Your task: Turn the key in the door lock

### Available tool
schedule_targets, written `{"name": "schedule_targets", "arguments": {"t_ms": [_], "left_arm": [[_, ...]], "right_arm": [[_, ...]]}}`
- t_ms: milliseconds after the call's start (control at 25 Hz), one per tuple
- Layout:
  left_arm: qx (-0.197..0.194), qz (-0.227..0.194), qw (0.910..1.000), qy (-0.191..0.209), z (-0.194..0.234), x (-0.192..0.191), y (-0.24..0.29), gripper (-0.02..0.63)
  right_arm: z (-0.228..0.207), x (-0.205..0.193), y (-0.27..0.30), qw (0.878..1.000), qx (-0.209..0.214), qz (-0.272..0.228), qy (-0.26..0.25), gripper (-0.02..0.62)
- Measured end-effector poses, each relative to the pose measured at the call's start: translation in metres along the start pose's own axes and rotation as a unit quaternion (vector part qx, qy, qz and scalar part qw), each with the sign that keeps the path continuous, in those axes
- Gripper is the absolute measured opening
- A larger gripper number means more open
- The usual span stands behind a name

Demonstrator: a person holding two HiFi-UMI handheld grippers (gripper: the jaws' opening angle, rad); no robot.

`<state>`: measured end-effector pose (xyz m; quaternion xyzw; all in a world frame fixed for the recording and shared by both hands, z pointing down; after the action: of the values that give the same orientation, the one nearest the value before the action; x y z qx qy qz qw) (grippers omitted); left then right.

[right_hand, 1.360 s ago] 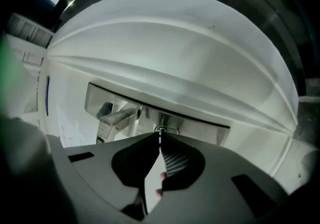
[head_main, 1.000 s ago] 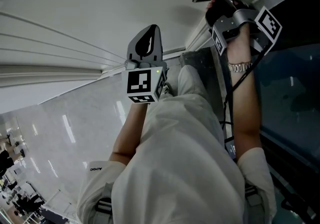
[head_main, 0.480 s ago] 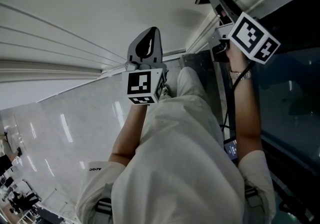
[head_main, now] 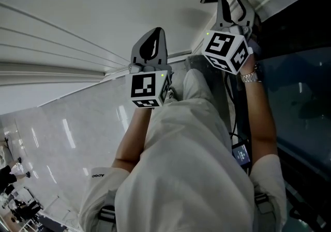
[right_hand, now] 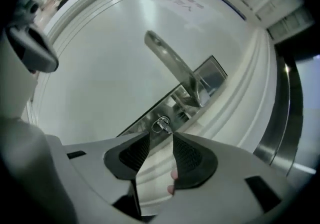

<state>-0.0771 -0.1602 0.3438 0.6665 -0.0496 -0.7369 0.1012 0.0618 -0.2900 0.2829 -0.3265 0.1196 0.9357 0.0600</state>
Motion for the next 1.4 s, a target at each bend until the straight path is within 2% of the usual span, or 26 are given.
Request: {"name": "schedule_targets", "arguments": {"t_ms": [160, 320, 440, 520, 680, 800, 1080, 1400], "left_arm": [[-0.003, 0.002, 1.0, 0.003, -0.001, -0.001, 0.003, 0.008], [-0.005, 0.009, 0.9999, 0.007, -0.005, -0.005, 0.003, 0.008], [-0.008, 0.009, 0.9999, 0.009, -0.008, -0.006, 0.003, 0.008], [-0.008, 0.005, 0.9999, 0.009, -0.009, -0.004, 0.002, 0.008], [-0.004, 0.001, 1.0, 0.008, -0.005, -0.002, 0.0, 0.008], [-0.002, -0.001, 1.0, 0.006, -0.002, -0.001, -0.002, 0.008], [0.002, 0.002, 1.0, 0.006, -0.001, 0.001, -0.005, 0.008], [0.002, -0.002, 1.0, 0.005, 0.001, 0.002, 0.001, 0.008]], "right_arm": [[0.004, -0.001, 0.005, 0.993, -0.021, -0.017, -0.115, 0.144], [0.003, 0.002, 0.007, 0.974, -0.037, -0.033, -0.219, 0.13], [0.006, 0.003, 0.01, 0.959, -0.057, -0.04, -0.275, 0.091], [0.005, 0.005, 0.01, 0.954, -0.07, -0.045, -0.288, 0.059], [0.005, 0.007, 0.01, 0.948, -0.084, -0.051, -0.301, 0.02], [0.004, 0.009, 0.012, 0.948, -0.086, -0.052, -0.303, 0.015], [-0.006, 0.012, 0.01, 0.977, -0.051, -0.043, -0.204, 0.014], [-0.004, 0.015, 0.019, 0.992, -0.012, -0.024, -0.127, 0.014]]}}
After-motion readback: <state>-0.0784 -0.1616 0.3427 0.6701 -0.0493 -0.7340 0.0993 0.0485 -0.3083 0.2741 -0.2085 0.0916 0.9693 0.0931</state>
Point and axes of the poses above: the fingertips, and each gripper's own axes: y forward along the fingers, z to its left, x out of its top, the point moved 1 cm from there along -y, backward along the fingers, and after that the axes turned 8 degrees about z, right-handed, at the moved point
